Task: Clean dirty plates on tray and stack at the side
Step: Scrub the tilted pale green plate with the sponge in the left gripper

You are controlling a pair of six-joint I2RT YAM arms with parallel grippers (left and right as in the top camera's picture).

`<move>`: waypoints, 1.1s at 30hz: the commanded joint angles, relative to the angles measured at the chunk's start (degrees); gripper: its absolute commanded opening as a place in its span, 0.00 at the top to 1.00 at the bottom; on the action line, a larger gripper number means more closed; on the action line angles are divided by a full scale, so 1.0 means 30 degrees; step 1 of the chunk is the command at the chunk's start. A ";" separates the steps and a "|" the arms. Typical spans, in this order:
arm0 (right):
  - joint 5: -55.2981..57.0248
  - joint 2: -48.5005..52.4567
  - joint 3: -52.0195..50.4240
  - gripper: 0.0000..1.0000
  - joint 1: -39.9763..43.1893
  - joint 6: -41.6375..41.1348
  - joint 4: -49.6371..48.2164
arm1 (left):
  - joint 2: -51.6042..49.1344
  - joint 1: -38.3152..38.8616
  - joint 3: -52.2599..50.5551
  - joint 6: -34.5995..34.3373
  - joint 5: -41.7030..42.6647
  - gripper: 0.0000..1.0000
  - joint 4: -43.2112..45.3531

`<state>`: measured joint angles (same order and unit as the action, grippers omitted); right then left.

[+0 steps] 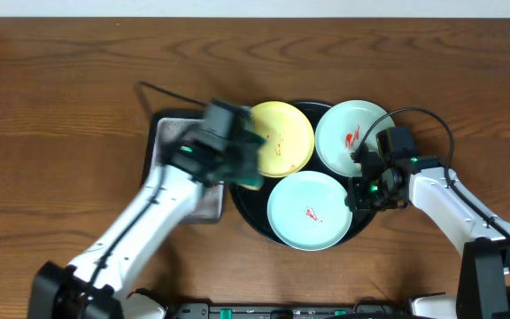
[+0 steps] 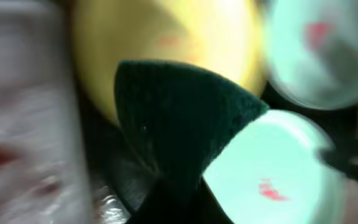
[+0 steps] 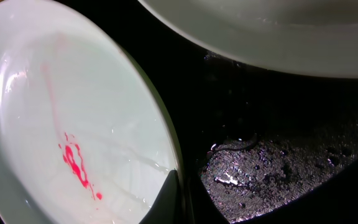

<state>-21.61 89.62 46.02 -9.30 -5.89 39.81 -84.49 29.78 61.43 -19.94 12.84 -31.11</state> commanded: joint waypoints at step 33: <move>-0.0153 0.0109 0.0211 0.99 -0.0182 -0.0306 0.0022 | -0.4641 0.6156 0.0197 -0.4903 0.0576 0.92 0.4860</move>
<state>-21.58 89.62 46.02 -9.63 -5.93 39.92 -100.03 46.24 61.95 -34.13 11.84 -18.00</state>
